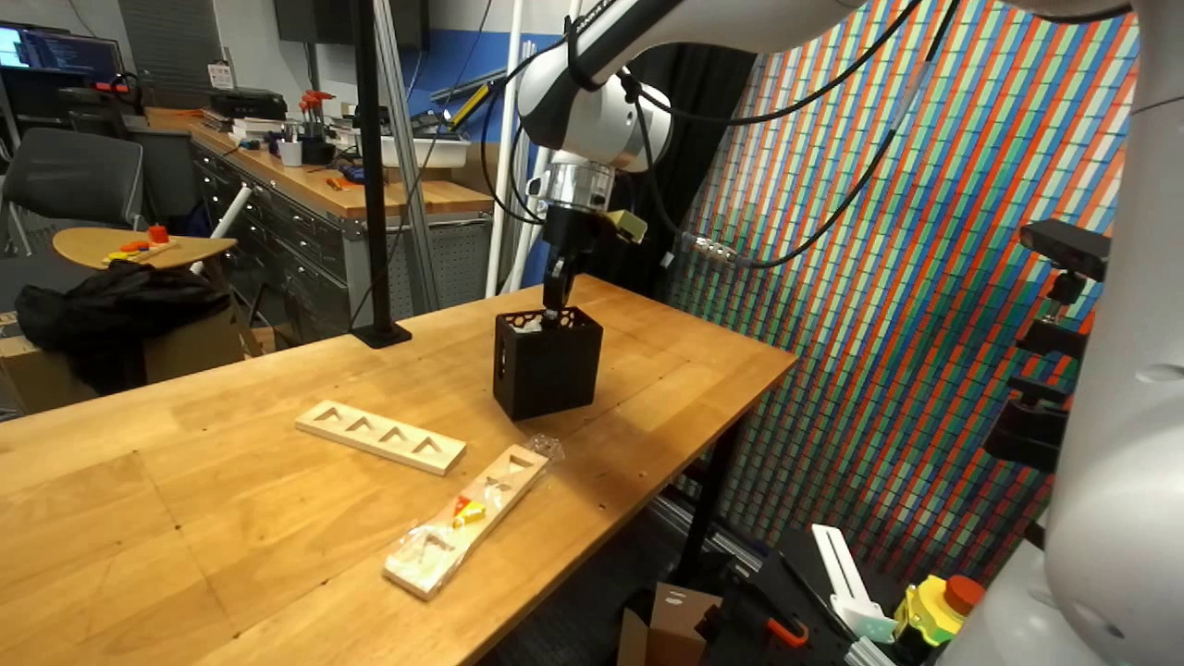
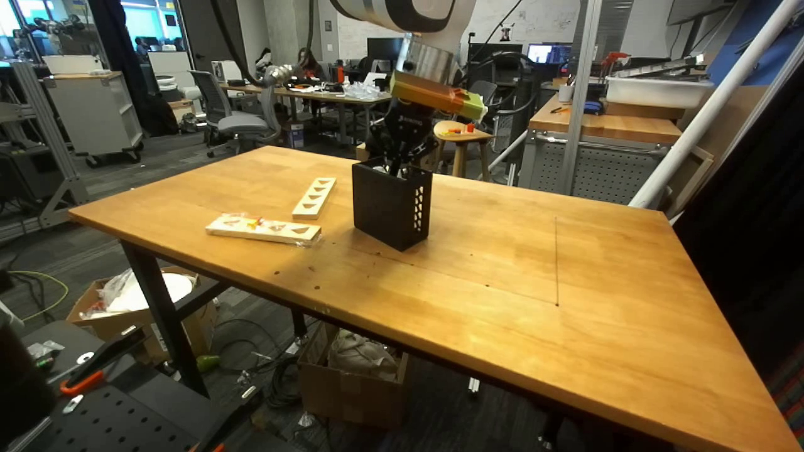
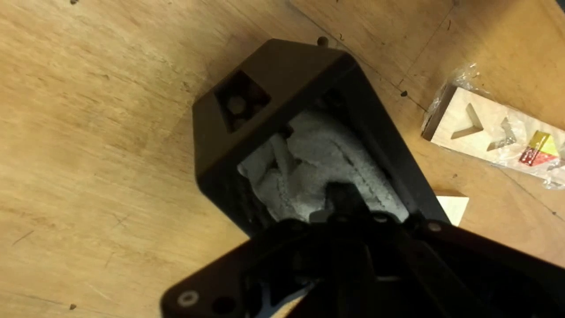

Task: Put the white towel inside the black object

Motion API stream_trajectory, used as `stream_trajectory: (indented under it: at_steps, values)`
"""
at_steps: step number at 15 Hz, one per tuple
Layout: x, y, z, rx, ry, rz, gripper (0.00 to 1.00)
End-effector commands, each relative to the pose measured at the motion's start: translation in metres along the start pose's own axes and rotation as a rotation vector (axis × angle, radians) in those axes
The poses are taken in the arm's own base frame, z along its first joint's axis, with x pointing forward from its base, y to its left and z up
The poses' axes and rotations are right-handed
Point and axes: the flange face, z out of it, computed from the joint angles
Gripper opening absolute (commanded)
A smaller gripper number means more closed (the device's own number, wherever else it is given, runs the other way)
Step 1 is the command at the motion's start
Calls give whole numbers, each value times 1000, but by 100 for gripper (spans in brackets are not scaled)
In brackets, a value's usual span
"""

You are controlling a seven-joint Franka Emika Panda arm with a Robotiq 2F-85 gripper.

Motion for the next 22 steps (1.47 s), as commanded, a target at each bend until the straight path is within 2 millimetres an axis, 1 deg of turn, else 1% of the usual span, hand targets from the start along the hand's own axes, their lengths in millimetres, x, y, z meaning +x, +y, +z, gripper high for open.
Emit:
stream_trajectory:
  at_steps: [1, 3, 4, 9, 12, 14, 15, 17, 18, 20, 22]
  values:
    - [1, 11, 14, 68, -5, -3, 3]
    - [0, 13, 22, 92, -22, 1, 3]
    - [0, 13, 23, 102, -27, 4, 3]
    - [-5, 8, 17, 115, -39, 16, 3]
    - [-4, 2, -3, 68, -34, 23, 3]
    - [2, -5, -26, 14, -21, 30, 3]
    - [7, -10, -40, -28, -24, 40, 3]
    - [17, -19, -65, -112, -42, 75, 3]
    - [26, -25, -76, -151, -55, 102, 3]
    - [43, -37, -86, -193, -64, 148, 3]
    - [60, -52, -87, -212, -65, 204, 3]
